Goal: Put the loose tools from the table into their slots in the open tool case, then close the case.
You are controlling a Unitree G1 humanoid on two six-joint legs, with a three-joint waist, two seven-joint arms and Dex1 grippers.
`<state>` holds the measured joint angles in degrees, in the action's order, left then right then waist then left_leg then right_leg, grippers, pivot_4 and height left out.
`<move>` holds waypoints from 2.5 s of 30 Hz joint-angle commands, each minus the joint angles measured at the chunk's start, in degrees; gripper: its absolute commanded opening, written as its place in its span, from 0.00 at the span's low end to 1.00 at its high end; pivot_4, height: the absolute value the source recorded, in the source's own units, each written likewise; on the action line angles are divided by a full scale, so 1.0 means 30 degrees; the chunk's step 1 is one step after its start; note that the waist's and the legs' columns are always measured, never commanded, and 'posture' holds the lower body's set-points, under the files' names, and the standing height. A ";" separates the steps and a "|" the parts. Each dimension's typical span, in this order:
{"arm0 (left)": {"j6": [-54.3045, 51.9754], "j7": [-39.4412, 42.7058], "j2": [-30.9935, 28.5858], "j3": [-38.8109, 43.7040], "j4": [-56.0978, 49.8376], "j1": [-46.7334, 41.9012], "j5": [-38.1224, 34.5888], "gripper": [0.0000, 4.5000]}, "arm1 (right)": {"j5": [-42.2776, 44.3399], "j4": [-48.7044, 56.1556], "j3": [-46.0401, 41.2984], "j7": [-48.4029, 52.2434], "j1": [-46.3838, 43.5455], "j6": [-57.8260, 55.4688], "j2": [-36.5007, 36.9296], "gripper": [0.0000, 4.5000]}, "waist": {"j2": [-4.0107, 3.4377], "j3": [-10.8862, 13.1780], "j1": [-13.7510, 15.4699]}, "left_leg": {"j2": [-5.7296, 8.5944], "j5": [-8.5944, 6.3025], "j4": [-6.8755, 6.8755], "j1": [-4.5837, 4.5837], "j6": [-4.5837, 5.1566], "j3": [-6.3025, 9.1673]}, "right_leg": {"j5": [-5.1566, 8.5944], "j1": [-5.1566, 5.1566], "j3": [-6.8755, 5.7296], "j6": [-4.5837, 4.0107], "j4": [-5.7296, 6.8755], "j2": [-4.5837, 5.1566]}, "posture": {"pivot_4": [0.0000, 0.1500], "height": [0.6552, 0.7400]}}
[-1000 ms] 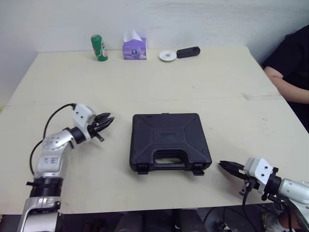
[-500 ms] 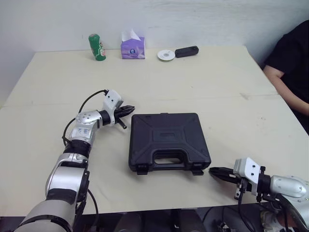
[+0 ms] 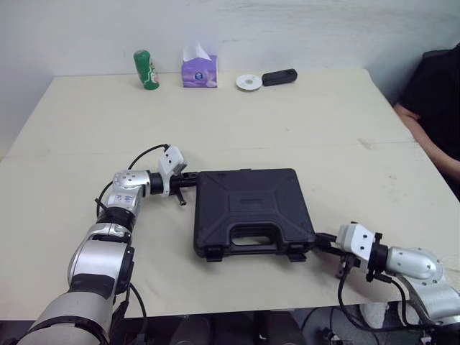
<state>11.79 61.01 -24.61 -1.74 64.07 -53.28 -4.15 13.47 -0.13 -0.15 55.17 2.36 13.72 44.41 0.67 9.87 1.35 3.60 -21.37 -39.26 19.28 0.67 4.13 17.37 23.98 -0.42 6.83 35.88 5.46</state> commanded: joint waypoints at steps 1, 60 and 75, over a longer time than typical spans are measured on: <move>0.0209 0.0979 -0.0358 0.0358 -0.0667 0.0380 -0.0267 0.02 | -0.0287 -0.0713 0.0157 0.0211 -0.0403 -0.0217 -0.0224 0.00 | 0.0001 0.0000 0.0002 | -0.0003 0.0000 0.0000 0.0000 0.0001 0.0004 | 0.0000 -0.0001 -0.0003 0.0000 -0.0001 -0.0001 | 1.00 1.00; -0.9830 -0.3211 -0.1076 0.2468 -1.8006 1.0004 -0.3692 0.02 | -0.3193 0.3537 0.1279 -0.2993 -0.1473 -0.5718 -0.2007 0.00 | -0.0012 -0.0002 -0.0256 | -0.0025 -0.0011 0.0028 -0.0020 -0.0007 0.0124 | -0.0011 -0.0077 0.0089 -0.0020 -0.0084 0.0012 | 1.00 1.00; -1.0429 -0.1511 -0.1047 0.0524 -1.7797 0.9343 -0.3964 0.02 | -0.4887 0.4822 0.4092 -0.3454 -0.3346 -0.6635 -0.3582 0.00 | -0.0016 0.0000 -0.0559 | -0.0027 -0.0012 0.0055 -0.0025 -0.0024 0.0112 | -0.0010 -0.0008 0.0102 -0.0021 -0.0067 -0.0031 | 1.00 1.00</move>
<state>-19.10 54.71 -27.92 1.07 13.67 -25.80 -14.38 -1.11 11.63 8.51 43.16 -7.40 -6.45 34.80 0.62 9.87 -0.33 3.51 -21.42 -39.09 19.21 0.59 4.47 17.34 23.98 -0.02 6.77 35.68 5.34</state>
